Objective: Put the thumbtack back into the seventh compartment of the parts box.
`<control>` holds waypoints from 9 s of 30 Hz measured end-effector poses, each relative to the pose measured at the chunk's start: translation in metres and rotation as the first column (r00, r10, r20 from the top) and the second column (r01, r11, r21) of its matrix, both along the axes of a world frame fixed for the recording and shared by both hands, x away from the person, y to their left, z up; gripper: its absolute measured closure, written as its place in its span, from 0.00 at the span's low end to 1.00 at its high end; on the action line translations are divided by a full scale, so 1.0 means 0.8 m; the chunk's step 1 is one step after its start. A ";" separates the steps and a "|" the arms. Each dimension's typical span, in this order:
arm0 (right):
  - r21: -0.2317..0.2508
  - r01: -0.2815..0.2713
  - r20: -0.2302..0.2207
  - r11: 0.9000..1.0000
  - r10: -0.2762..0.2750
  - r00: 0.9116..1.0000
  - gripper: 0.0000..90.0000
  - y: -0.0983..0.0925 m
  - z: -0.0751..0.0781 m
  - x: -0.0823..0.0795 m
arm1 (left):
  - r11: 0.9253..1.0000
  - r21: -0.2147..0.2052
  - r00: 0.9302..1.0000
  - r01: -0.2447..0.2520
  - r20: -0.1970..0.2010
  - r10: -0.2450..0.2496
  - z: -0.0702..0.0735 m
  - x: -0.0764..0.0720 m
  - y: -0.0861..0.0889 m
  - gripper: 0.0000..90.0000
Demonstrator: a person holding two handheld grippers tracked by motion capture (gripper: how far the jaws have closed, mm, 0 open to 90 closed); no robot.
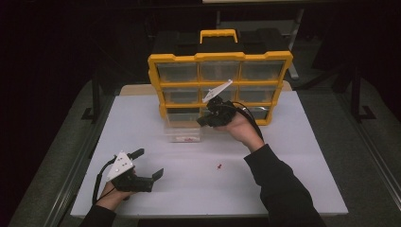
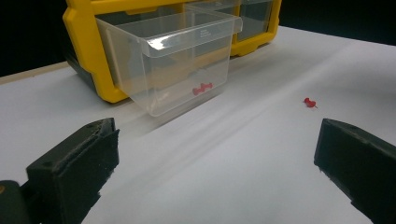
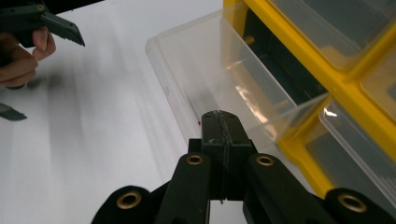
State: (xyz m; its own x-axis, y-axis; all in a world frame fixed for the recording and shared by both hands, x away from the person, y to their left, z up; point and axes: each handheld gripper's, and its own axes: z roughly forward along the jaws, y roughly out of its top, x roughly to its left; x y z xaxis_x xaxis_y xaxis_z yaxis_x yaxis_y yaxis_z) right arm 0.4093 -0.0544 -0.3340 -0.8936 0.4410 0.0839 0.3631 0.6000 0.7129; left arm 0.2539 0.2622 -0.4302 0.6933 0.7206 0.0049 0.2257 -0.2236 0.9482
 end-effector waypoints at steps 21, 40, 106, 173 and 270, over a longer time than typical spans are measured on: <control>-0.010 0.026 -0.055 1.000 -0.027 0.998 0.96 -0.046 -0.035 -0.026 | 1.000 -0.002 1.000 0.000 0.001 0.000 -0.001 0.001 0.000 0.00; -0.001 -0.037 -0.051 0.999 0.037 0.998 0.56 -0.068 -0.059 -0.042 | 1.000 -0.005 1.000 0.007 -0.002 -0.007 -0.001 0.000 0.000 0.00; -0.137 -0.230 -0.098 0.964 0.217 0.971 0.91 -0.050 -0.132 -0.070 | 1.000 -0.005 1.000 0.009 -0.002 -0.009 0.000 0.000 -0.001 0.00; -0.029 -0.099 -0.049 0.995 0.097 0.994 0.92 -0.042 -0.047 -0.051 | 1.000 -0.018 1.000 -0.001 -0.005 0.001 0.000 0.001 0.001 0.00; -0.002 -0.083 -0.045 0.997 0.083 0.996 0.99 0.054 -0.003 0.017 | 1.000 -0.005 1.000 0.007 -0.001 -0.007 0.000 0.000 0.000 0.00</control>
